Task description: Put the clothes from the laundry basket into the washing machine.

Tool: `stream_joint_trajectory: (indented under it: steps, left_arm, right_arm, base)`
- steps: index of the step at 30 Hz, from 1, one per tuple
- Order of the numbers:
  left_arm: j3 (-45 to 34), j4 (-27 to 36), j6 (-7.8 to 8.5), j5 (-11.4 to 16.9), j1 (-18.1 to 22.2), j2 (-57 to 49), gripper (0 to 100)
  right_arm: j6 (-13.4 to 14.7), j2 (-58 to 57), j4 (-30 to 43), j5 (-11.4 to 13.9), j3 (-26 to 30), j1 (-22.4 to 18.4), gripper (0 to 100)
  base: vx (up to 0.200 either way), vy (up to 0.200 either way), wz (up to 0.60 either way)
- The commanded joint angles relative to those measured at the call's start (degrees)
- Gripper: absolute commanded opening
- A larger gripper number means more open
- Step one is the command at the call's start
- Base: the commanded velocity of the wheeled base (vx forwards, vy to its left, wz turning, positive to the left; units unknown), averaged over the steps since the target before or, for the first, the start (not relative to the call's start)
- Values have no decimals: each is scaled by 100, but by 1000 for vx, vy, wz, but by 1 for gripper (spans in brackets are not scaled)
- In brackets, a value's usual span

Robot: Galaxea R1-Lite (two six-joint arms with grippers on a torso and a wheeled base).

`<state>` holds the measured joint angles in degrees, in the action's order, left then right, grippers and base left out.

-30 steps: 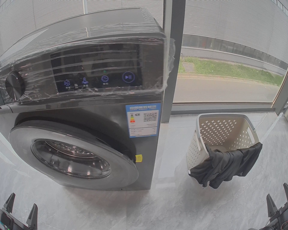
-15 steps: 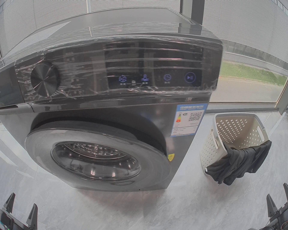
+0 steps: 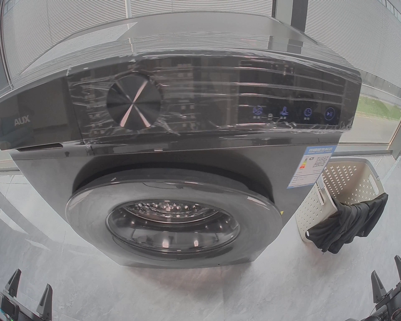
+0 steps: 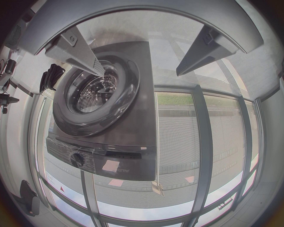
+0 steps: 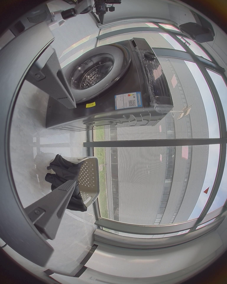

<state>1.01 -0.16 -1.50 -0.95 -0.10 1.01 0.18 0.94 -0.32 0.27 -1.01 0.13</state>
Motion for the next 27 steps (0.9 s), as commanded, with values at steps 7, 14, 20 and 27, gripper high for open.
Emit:
stream_joint_trajectory:
  steps: [7,14,20,27]
  left_arm:
    - [-92,-2,1,-2,1,-101,100]
    - [-92,-2,1,-2,1,-101,100]
    - [-92,-2,1,-2,1,-101,100]
    - [-92,-2,1,-2,1,-101,100]
  right_arm:
    - [-1,-94,-3,0,101,4,100]
    - [-1,-94,-3,0,101,4,100]
    - [-1,-94,-3,8,101,4,100]
    - [-1,-94,-3,8,101,4,100]
  base:
    - [0,0,0]
    - [0,0,0]
    - [0,0,0]
    - [0,0,0]
